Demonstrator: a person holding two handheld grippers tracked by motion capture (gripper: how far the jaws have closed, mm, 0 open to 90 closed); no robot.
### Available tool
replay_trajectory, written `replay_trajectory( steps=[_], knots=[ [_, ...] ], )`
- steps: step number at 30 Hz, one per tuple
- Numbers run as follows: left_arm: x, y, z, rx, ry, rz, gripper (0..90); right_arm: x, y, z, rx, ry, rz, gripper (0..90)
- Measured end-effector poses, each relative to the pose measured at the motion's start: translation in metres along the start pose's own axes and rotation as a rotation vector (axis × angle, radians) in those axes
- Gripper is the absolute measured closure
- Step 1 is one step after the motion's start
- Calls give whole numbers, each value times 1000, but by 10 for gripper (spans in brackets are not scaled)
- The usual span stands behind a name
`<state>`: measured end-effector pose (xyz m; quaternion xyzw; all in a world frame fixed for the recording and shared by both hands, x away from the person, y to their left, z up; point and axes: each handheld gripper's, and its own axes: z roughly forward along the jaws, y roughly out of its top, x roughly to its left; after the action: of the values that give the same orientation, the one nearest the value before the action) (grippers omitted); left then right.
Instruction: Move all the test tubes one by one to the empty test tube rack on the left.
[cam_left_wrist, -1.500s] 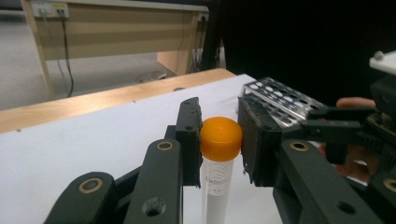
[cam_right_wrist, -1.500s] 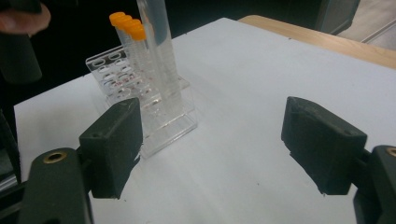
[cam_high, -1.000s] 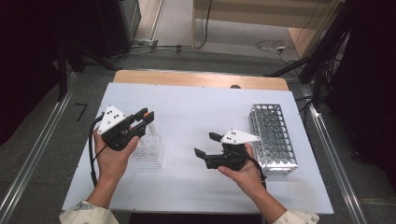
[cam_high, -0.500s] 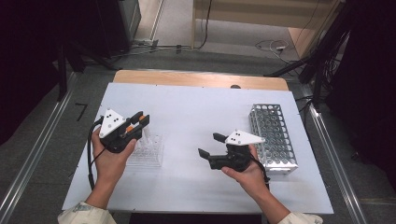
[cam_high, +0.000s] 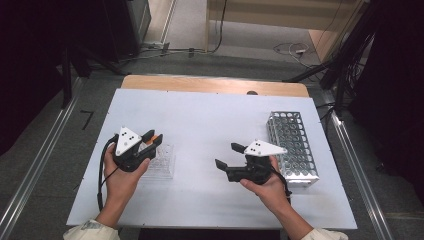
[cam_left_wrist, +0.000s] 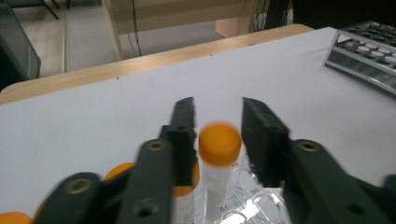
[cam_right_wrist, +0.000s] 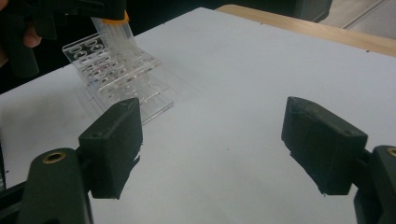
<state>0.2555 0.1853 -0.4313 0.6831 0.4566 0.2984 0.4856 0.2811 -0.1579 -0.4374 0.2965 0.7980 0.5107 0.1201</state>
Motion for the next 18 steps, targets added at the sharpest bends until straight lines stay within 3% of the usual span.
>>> replay_trajectory(
  steps=[3,10,18],
  knots=[
    [0,1,-1,-12,-4,-13,501,-1,0,0,1,-2,-1,193],
    [0,3,-5,-49,-19,-90,277,-3,0,-1,-1,-15,1,193],
    [-4,3,-12,-49,-33,-102,216,-8,-3,-8,-6,-37,5,192]
  ],
)
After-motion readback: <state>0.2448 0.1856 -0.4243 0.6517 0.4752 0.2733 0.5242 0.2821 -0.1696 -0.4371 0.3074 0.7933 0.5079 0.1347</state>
